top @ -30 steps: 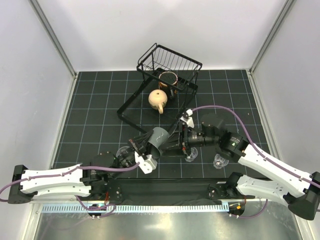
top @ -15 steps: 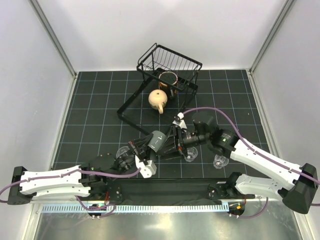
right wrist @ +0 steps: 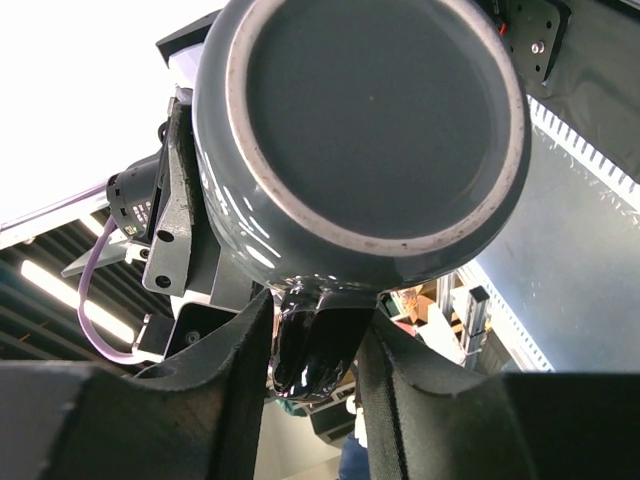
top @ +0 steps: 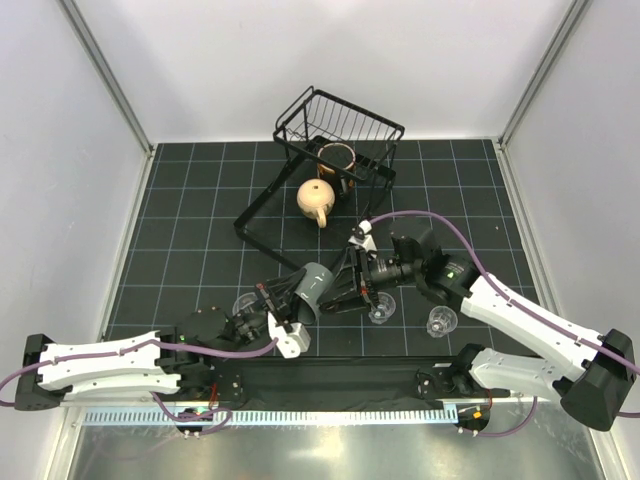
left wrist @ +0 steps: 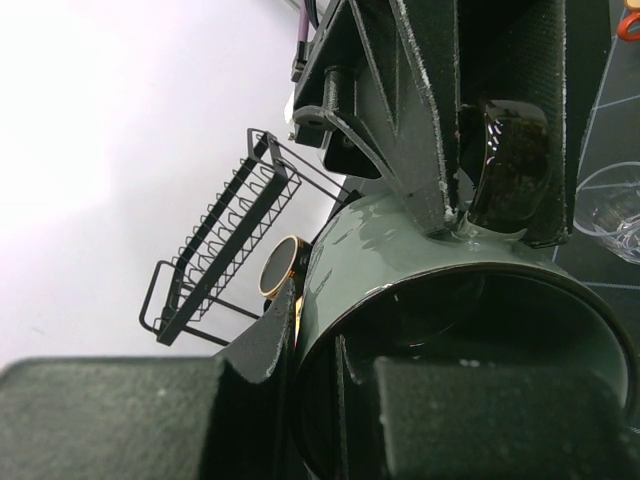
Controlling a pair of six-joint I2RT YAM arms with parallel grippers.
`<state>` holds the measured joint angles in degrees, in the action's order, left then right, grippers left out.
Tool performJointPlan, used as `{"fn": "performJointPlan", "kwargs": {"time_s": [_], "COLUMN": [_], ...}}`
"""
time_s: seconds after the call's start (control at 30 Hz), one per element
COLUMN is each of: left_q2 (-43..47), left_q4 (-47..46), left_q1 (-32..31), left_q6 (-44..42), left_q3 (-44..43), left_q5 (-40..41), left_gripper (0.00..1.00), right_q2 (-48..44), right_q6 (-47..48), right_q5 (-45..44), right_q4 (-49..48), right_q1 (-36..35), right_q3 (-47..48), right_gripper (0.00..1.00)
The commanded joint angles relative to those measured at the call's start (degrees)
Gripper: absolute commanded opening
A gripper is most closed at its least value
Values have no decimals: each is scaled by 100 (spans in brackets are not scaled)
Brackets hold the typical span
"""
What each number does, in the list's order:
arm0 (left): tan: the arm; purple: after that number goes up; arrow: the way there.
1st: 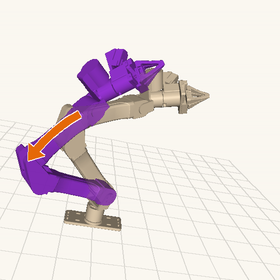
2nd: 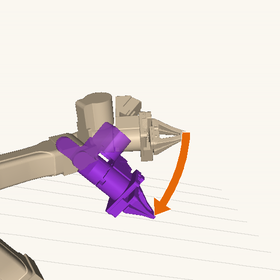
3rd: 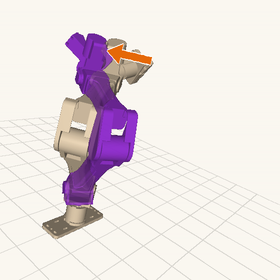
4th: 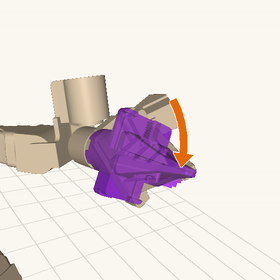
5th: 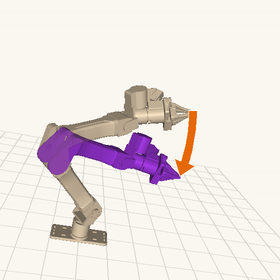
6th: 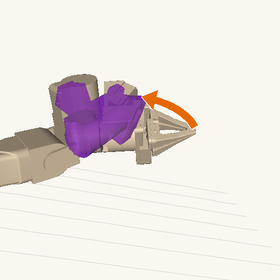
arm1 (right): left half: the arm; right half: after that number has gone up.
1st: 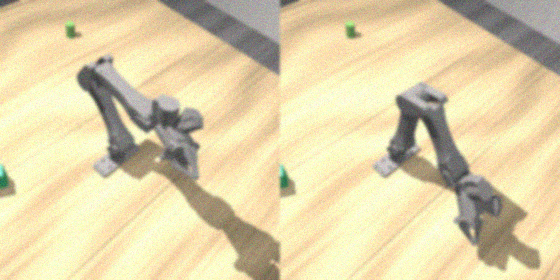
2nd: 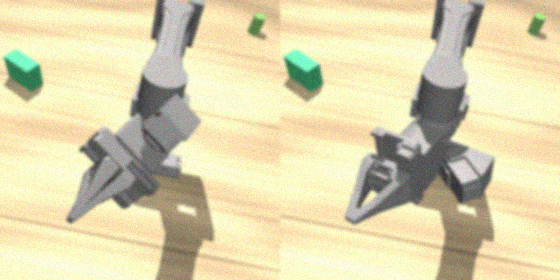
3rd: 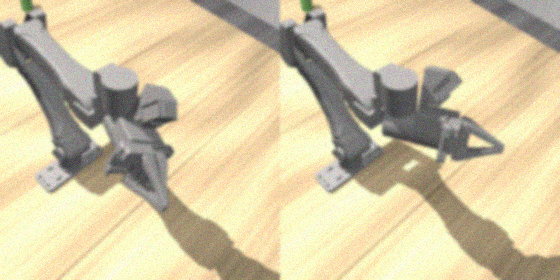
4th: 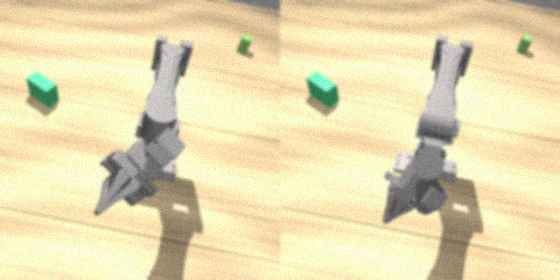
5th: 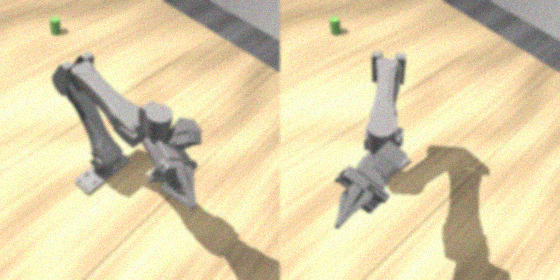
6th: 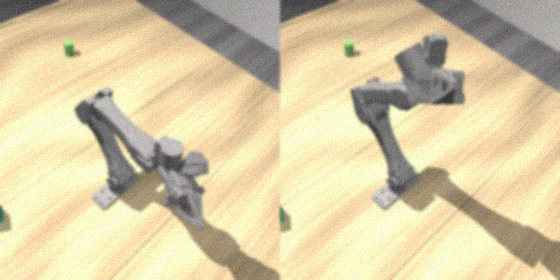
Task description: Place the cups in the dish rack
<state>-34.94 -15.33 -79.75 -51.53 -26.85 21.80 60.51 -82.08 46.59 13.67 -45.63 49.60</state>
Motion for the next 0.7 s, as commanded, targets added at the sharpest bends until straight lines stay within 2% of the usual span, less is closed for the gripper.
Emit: {"fn": "performJointPlan", "kwargs": {"time_s": [0.0,0.2,0.23,0.27,0.5,0.6,0.67], "left_q2": [-100,-119,-118,-110,4,119,198], "left_q4": [-638,-655,-655,-655,-629,-480,-340], "left_q1": [-59,-59,-59,-59,-59,-59,-59], "left_q6": [11,11,11,11,187,336,433], "left_q3": [-198,-207,-206,-198,-171,-163,-163], "left_q5": [-589,-660,-660,-660,-379,-352,-326], "left_gripper": [0,0,0,0,0,7,14], "right_q2": [92,145,145,136,-56,-206,-241], "right_q6": [-202,-361,-361,-335,113,236,429], "right_q5": [-106,-80,-80,-88,-361,-501,-642], "right_q4": [-620,-988,-1059,-1147,-1892,-2332,-2299], "right_q1": [45,45,45,54,45,45,54], "right_q3": [23,-100,-126,-170,-311,-443,-364], "right_gripper": [38,20,15,4,4,4,4]}}
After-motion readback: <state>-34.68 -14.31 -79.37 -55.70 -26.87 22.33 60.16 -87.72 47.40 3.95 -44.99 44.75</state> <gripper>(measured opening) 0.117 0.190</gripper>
